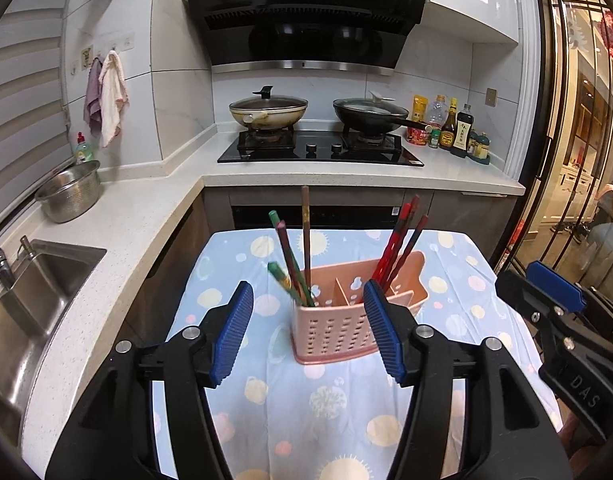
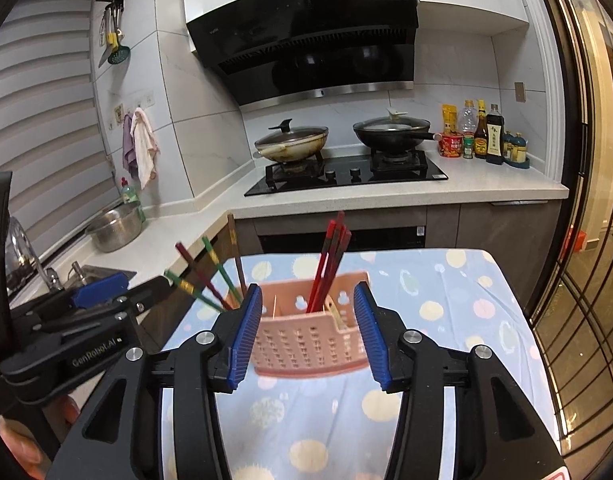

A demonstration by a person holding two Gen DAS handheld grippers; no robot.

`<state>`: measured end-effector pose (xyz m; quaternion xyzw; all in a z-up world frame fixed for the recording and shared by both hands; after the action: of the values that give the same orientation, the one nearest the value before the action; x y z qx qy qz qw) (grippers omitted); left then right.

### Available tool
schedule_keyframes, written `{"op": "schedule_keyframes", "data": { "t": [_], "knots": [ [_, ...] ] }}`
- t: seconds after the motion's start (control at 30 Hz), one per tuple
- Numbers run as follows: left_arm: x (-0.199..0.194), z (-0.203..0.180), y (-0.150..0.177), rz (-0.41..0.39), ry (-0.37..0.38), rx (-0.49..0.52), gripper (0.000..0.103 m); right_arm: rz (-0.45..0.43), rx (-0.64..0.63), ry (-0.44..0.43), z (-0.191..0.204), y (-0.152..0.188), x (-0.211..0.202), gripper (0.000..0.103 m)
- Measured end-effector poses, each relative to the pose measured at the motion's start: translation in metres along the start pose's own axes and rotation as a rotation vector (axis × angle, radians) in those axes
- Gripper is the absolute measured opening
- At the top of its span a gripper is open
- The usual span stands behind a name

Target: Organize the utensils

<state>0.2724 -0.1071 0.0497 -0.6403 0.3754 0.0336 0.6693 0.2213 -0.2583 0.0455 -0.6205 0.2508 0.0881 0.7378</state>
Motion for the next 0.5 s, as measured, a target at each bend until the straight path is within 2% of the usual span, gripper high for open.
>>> {"op": "schedule_keyframes", "data": {
  "t": [0.23, 0.37, 0.5],
  "knots": [
    [-0.02, -0.007, 0.025, 0.019, -0.017, 0.012, 0.063, 0.03, -0.017, 0.026, -0.004, 0.031, -0.027, 0.056],
    [-0.03, -0.01, 0.041, 0.031, -0.024, 0.013, 0.074, 0.043, -0.032, 0.046, -0.005, 0.046, -0.042, 0.061],
    [-0.036, -0.012, 0.058, 0.05, -0.023, 0.006, 0.079, 0.058, -0.034, 0.055, -0.007, 0.06, -0.052, 0.066]
  ]
}}
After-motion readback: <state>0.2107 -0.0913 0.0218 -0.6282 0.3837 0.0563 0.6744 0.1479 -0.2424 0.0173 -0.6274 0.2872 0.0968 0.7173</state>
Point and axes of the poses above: each gripper's, at about its wrist camera, not at the fingertips, and x roughly the way its jaws point, z to its left, y to its underside, the point moved 10 cm from there along x, roughly the way its jaws point, and after that the axes turned 9 degrees about y, right-handed, at the moved point
